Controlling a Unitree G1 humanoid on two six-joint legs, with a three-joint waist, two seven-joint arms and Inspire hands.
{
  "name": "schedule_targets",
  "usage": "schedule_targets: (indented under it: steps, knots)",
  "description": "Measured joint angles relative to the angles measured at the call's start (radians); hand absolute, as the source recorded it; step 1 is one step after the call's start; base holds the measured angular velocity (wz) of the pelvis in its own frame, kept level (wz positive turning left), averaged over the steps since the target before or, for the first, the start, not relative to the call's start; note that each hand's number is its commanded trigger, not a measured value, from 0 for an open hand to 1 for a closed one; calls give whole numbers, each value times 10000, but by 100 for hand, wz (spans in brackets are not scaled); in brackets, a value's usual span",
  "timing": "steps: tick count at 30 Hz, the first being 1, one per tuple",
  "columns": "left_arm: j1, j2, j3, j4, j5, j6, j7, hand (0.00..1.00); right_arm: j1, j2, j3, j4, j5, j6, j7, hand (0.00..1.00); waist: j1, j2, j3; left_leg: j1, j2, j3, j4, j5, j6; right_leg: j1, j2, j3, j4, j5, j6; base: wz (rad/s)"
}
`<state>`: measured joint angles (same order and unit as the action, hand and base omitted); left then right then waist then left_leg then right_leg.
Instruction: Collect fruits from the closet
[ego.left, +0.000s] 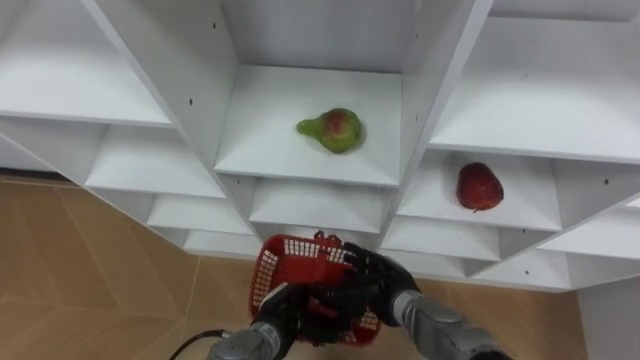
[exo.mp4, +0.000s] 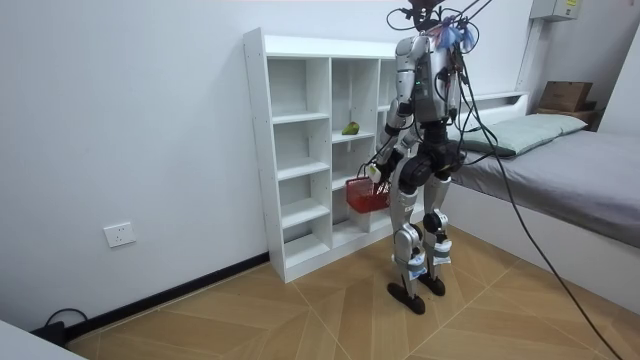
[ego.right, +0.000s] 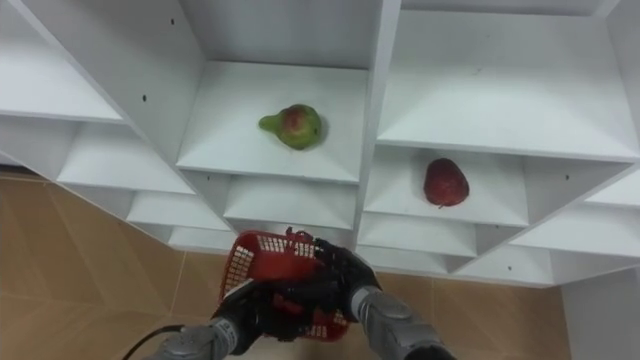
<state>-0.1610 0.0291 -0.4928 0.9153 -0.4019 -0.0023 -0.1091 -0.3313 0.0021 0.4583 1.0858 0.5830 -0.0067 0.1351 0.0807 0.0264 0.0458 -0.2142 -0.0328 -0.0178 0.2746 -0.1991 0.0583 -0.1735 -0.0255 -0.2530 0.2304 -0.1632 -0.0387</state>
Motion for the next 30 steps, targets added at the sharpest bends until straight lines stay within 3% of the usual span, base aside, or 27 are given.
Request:
schedule_targets:
  steps: [10, 18, 20, 22, 23, 26, 30]
  knots:
    - [27, 20, 17, -3, 1, -6, -22, 100, 41, -95, -25, -57, -361, -11, -26, 0, -60, 2, -5, 11, -9, -66, 0, 1, 0, -1, -1, -9, 40, -3, 3, 1]
    - [115, 333, 101, 282, 30, -18, -44, 100, 919, -720, 151, -1230, -1991, -179, 61, 0, -208, -58, -54, 256, -18, -242, -6, 7, -1, 294, 8, -1, 45, -5, 7, 5]
    - [184, 437, 103, 273, 28, -19, -60, 100, 1234, -958, 365, -1962, -2377, -199, 88, 0, -205, -179, -127, 275, -18, -229, -7, 13, -10, 296, 5, 11, 75, -10, 13, 2]
    - [234, 614, 261, 262, 25, -18, -59, 100, 1489, -1224, 735, -2517, -2794, -262, 128, 0, -182, -464, -306, 352, -8, -233, -6, 26, -31, 384, 12, -8, 75, -15, 16, 4]
    - [239, 680, 373, 247, 31, -22, -58, 100, 1651, -1343, 745, -2734, -3000, -247, 147, 0, -152, -572, -347, 474, -10, -246, -11, 28, -33, 517, 12, -38, 66, -15, 16, 9]
    - [537, 815, 950, 143, 108, -72, -44, 100, 2350, -1779, 696, -3956, -4389, -231, 113, 0, -122, -826, -433, 859, -42, -264, -96, 23, -28, 947, -8, 15, 42, -75, 90, 2]
    - [660, 975, 1185, -135, 103, -96, 103, 100, 2805, -2313, 693, -5762, -6036, -205, 48, 0, -90, -1030, -417, 983, -108, -276, -166, 55, -9, 1142, -40, 37, -65, -131, 56, 4]
